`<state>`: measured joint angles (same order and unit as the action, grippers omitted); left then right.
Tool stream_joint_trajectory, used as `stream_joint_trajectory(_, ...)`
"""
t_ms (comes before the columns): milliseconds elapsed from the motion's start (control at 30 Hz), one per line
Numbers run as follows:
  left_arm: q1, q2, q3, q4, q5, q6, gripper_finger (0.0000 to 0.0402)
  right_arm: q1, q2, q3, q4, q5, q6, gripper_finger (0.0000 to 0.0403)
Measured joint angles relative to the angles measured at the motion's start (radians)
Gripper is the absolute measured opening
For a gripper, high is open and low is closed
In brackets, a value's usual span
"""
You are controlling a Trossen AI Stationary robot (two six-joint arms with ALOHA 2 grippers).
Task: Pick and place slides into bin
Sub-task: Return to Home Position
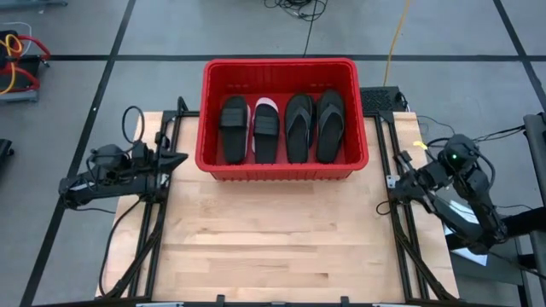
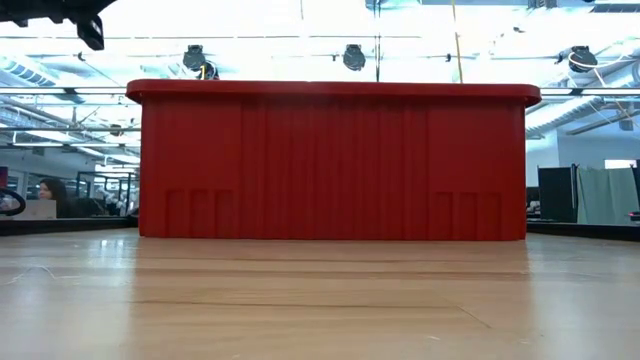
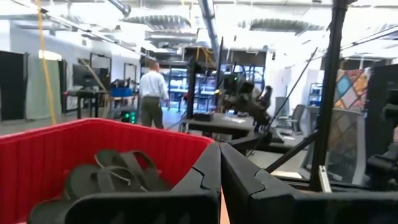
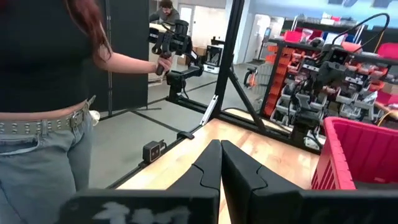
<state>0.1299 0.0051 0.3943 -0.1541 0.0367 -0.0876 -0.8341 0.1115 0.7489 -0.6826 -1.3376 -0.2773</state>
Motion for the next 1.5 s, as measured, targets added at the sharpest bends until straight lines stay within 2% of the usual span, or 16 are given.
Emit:
stream_joint_trajectory(200,0.000,-0.001,-0.026,0.000,0.018,-0.002,0.0002,0.000,-0.073,-0.044,0.061,-0.001,0.021,0.0000)
stream_joint_trajectory(367,0.000,-0.001,-0.054,-0.001,0.026,-0.013,0.0004,0.000,-0.089,-0.163,0.272,-0.002,0.177,0.0000)
stream_joint_trajectory(500,0.000,-0.001,-0.078,0.016,0.074,-0.029,0.0002,0.000,-0.088,-0.290,0.506,-0.003,0.359,0.0000)
stream_joint_trajectory(733,0.000,-0.001,-0.171,0.164,0.147,-0.035,0.0002,0.002,-0.088,-0.496,1.017,-0.040,0.651,0.0000)
stream_joint_trajectory(900,0.000,-0.002,-0.255,0.290,0.183,-0.052,0.0001,0.045,-0.088,-0.619,1.435,-0.010,0.941,0.0000)
stream_joint_trajectory(1033,0.000,-0.002,-0.317,0.378,0.203,-0.071,0.0004,0.096,-0.087,-0.700,1.671,0.062,1.055,0.0000)
stream_joint_trajectory(1100,-0.001,-0.002,-0.351,0.426,0.211,-0.073,0.0002,0.120,-0.090,-0.731,1.711,0.096,1.057,0.0000)
stream_joint_trajectory(1167,-0.001,-0.002,-0.384,0.470,0.239,-0.073,0.0001,0.143,-0.087,-0.731,1.658,0.108,1.014,0.0000)
stream_joint_trajectory(1300,-0.001,0.000,-0.385,0.454,0.283,-0.066,0.0003,0.183,-0.084,-0.732,1.634,0.121,0.954,0.0000)
stream_joint_trajectory(1400,-0.001,0.000,-0.385,0.450,0.355,-0.049,0.0002,0.210,-0.083,-0.733,1.616,0.131,0.893,0.0000)
stream_joint_trajectory(1500,-0.001,0.000,-0.384,0.443,0.430,-0.018,0.0005,0.233,-0.083,-0.733,1.544,0.164,0.762,0.0000)
